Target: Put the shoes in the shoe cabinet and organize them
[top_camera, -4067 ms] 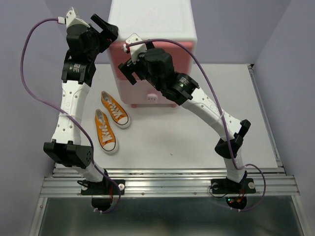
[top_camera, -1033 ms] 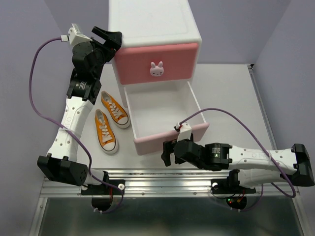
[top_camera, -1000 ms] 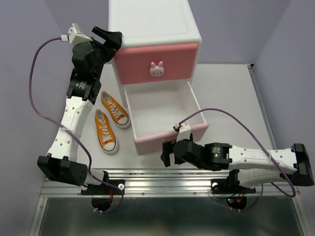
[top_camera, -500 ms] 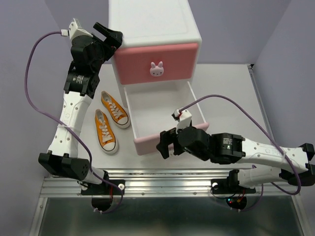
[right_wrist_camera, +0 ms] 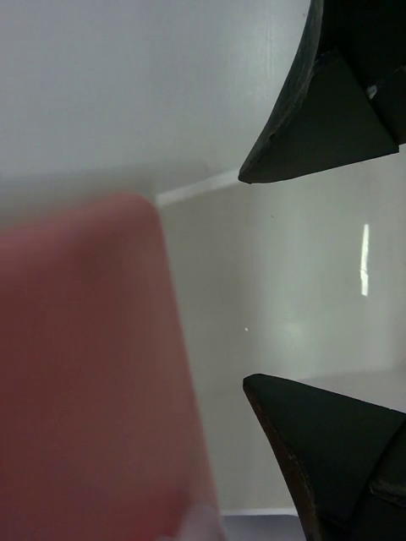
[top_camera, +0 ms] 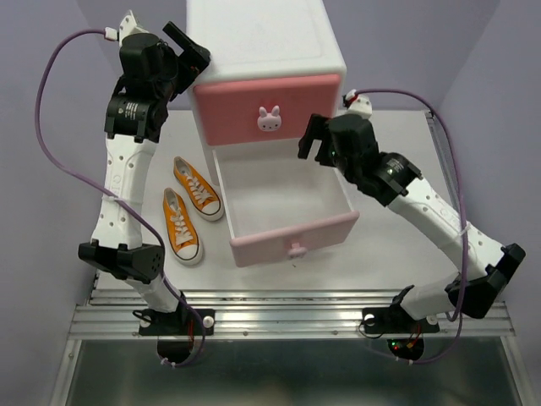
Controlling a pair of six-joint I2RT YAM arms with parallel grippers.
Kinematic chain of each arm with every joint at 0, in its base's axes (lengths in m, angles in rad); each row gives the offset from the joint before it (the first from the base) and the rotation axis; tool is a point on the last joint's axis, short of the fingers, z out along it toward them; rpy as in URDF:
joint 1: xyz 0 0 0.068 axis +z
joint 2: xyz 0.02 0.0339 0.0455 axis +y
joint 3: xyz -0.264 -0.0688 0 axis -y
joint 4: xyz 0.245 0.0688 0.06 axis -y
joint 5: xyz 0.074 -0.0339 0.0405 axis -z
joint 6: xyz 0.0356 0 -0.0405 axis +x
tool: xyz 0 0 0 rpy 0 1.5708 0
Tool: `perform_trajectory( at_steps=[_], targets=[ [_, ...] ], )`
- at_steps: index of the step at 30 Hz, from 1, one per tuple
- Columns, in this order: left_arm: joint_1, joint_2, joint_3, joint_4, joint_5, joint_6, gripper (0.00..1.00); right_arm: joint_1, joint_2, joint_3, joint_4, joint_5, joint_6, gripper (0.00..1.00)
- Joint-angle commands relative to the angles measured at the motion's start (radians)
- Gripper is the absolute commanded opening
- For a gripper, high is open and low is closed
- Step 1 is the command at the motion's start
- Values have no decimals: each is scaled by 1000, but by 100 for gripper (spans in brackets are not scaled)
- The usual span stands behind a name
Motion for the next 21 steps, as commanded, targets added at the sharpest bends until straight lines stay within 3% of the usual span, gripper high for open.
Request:
perform_trajectory(
  at_steps=[1,7,14,21],
  targets=[
    [32,24,116,-54,-21,29,99,-161,30,122,45,-101,-53,100],
    [73,14,128,75,93,3,99,-275,25,135,58,-67,30,100],
    [180,-29,121,66,136,-26,99,-417,-84,6,56,-72,148,100],
    [349,-198,-162,-83,90,12,99,-505,-78,-27,32,-124,157,100]
  ],
)
